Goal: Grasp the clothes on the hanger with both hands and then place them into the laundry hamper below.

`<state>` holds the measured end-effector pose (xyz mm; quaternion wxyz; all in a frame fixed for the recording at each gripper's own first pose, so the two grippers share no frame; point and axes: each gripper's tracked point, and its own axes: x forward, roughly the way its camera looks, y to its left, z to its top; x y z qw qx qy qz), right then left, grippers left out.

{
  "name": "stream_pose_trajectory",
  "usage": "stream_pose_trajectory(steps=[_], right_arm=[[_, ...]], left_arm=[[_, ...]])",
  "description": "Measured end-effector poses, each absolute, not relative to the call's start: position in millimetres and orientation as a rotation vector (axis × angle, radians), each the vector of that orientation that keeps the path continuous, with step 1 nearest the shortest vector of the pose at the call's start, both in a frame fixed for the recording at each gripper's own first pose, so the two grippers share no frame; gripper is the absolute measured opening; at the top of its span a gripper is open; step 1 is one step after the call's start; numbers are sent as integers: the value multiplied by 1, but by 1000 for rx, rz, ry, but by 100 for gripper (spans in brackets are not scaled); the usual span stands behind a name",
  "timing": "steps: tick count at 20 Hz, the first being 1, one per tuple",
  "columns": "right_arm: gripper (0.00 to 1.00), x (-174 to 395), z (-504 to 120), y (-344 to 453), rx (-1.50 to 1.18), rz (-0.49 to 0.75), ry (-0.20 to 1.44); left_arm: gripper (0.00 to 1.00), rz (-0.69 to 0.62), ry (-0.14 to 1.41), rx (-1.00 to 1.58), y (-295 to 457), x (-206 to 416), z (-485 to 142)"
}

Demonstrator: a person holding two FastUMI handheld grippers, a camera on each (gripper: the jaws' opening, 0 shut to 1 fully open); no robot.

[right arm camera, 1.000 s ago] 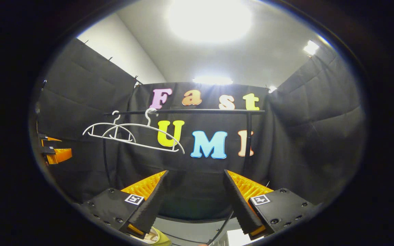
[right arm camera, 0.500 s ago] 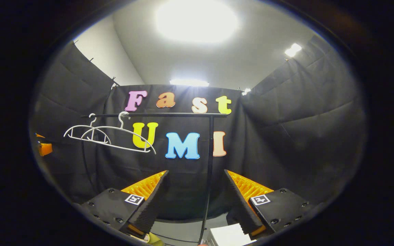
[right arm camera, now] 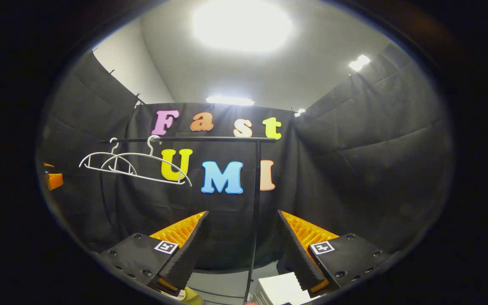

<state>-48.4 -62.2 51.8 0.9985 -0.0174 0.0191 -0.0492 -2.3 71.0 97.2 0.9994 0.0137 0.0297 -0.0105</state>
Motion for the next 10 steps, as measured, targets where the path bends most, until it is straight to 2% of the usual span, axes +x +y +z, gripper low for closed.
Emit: stream_pose_trajectory(steps=[10], right_arm=[[97, -64, 42, -56, -1, -97, 63]], left_arm=[[89, -45, 38, -3, 61, -16, 95]])
